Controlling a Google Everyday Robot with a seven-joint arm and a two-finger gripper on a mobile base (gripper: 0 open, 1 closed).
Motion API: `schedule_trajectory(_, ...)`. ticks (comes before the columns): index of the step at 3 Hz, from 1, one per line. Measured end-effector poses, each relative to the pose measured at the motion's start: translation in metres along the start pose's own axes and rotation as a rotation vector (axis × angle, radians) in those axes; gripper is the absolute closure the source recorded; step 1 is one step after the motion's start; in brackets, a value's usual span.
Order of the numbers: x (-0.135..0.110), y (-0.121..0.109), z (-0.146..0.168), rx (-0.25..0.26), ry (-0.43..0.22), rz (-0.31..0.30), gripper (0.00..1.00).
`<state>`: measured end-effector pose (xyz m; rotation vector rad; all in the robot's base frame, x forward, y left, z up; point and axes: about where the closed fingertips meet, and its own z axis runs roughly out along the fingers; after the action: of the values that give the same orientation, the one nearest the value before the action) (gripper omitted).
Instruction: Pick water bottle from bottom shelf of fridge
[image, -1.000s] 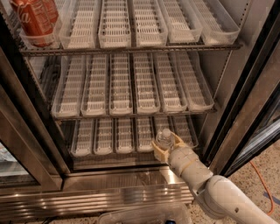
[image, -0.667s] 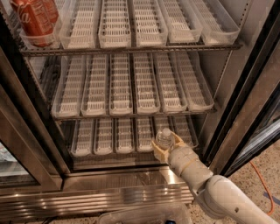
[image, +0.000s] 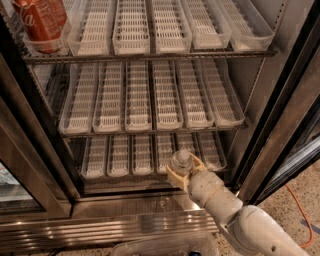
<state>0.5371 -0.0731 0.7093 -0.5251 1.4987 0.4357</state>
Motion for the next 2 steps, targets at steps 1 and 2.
schedule_trajectory(1,-0.003,0.008,-0.003,-0.019,-0.015,0.008,1.00)
schedule_trajectory(2,-0.007,0.019,-0.010,-0.042,-0.038,0.021,1.00)
